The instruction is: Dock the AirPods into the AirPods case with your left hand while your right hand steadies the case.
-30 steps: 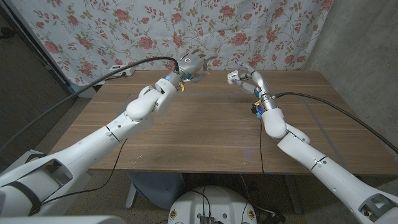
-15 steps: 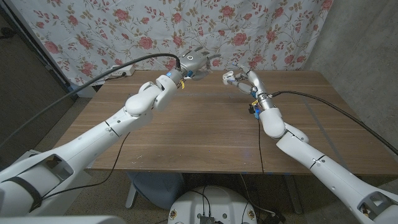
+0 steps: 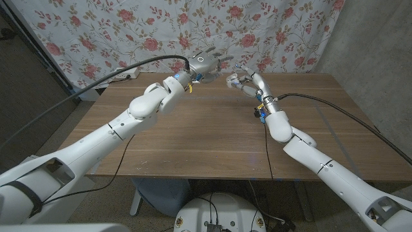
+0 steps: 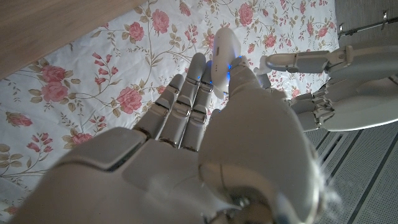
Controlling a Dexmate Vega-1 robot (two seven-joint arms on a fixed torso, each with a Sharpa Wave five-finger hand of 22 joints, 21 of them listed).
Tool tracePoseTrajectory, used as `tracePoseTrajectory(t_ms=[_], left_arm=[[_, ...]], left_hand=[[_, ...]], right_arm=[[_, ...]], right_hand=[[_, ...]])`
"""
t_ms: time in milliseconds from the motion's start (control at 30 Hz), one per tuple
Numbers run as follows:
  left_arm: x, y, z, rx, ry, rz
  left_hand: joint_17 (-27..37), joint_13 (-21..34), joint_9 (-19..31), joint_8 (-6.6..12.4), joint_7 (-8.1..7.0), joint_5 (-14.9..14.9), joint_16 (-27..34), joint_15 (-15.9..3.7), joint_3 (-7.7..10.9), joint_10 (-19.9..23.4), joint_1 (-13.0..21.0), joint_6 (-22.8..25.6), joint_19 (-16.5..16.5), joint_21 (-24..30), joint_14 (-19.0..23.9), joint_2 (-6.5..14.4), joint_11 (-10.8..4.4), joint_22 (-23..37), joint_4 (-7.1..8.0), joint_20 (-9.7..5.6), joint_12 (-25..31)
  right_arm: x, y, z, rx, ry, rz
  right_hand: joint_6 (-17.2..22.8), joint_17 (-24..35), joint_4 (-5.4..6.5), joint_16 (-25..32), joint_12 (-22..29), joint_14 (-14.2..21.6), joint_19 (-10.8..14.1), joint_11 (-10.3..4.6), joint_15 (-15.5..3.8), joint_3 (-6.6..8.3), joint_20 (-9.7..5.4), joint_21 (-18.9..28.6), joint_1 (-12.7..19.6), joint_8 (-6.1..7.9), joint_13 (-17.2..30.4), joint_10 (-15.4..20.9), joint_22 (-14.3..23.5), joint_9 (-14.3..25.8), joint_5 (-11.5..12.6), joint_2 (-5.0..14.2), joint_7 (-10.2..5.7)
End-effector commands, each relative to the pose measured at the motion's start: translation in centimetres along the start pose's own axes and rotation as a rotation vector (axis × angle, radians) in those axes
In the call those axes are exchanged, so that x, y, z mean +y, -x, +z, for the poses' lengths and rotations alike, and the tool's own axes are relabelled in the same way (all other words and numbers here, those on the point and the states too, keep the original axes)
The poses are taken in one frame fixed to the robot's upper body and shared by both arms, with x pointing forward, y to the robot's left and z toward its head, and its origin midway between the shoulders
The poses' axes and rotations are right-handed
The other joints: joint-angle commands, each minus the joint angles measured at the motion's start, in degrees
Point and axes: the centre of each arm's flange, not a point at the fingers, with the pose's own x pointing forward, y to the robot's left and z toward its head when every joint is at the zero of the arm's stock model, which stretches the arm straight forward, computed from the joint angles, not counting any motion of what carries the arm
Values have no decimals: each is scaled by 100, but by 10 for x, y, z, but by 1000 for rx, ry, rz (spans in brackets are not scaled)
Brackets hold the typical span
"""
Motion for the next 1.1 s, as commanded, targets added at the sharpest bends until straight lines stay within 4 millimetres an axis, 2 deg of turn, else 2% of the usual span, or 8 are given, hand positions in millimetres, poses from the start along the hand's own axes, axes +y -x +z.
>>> tracePoseTrajectory(t_ms=[33,533,1100], left_arm=[[3,-6,4,-39,-16,15],[5,-17,7,-83,-3,7],[9,-21,13,-113,-10,22]], left_hand=[[33,9,33,-38,-27,18,24,-171,-21,54,62,39,12,19,143,15,6,-3,6,-27,28],[40,7,34,-41,-37,18,25,-176,-39,56,85,40,15,18,136,23,6,-3,9,-38,27],[47,14,34,-47,-46,17,24,-179,-58,63,117,34,-2,9,122,31,4,-4,11,-60,32]], right_arm=[[6,-4,5,-28,-21,9],[8,-7,9,-52,-25,16],[5,-14,4,-43,-71,-8]], right_hand=[[-29,22,-32,-34,67,27,3,-748,-835,4,14,8,14,17,41,819,11,18,43,44,-13],[-23,27,-32,-43,70,28,-3,-748,-835,4,25,-2,15,29,45,824,10,17,41,43,-14],[-29,32,-29,-60,66,25,-4,-747,-835,5,29,-12,15,38,46,814,9,17,43,49,-20]])
